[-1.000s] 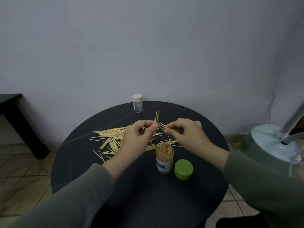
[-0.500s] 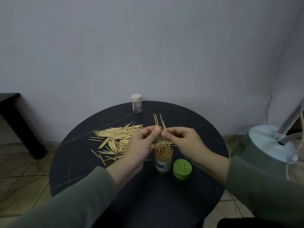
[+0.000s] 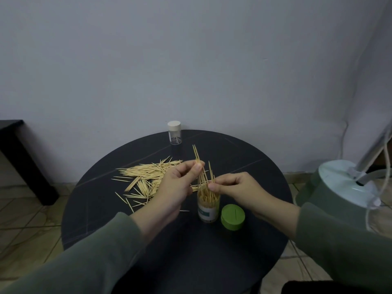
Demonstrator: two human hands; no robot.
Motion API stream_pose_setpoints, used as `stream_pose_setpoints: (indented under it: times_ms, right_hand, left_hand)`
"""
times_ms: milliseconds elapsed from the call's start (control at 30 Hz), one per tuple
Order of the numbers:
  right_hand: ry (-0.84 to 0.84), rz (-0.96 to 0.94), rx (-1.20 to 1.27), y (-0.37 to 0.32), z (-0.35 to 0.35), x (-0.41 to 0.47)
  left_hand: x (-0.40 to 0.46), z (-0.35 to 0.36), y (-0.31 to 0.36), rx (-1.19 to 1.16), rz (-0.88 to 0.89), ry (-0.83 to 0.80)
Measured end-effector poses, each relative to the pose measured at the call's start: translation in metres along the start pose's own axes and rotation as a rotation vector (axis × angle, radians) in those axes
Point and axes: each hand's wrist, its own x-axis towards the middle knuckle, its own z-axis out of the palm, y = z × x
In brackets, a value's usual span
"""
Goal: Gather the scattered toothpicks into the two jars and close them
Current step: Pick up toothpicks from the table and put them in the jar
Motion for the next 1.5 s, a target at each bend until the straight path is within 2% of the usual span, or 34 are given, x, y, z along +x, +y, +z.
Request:
stream_pose_setpoints:
  times_ms: [200,467,600,767,933,1067,1233,1333,1500]
  right_hand:
    - [-0.096,0.005,-0.113,0.0,-0.007,0.003]
    - [-0.093,-0.052,-0.231,-0.003,-0.017,0.006]
    - [-0.082,-0.055,-0.282,-0.004,-0.02,0.006]
    - [-0.165,0.005,-0.42,-0.008,-0.021,0.003]
    - [-0.194,0.032,-0.503,-0.008,-0.019,0.002]
    - [-0.204,0.006,-0.545,-0.009,-0.019,0.003]
    - [-0.203,0.015,-0.56,-0.011,-0.018,0.003]
    - [-0.204,0.011,-0.534,-0.01,-0.018,0.005]
    - [-0.22,0.004,-0.525,-0.011,-0.018,0.005]
  left_hand:
    - [0.001,0.002,-0.01,-0.019,0.004,-0.052]
    - [0.003,-0.005,-0.017,0.041,0.008,-0.133]
    - [0.006,-0.013,-0.017,0.128,0.042,-0.182]
    - [0.011,-0.024,-0.014,0.377,0.197,-0.203]
    - [0.008,-0.024,-0.004,0.577,0.176,-0.307]
    - [0.004,-0.024,0.006,0.937,0.415,-0.297]
    - [0.004,-0.025,0.013,0.937,0.704,-0.288]
    - [0.006,-0.026,0.014,0.919,0.754,-0.247]
    - [0.005,-0.024,0.012,0.899,0.695,-0.211]
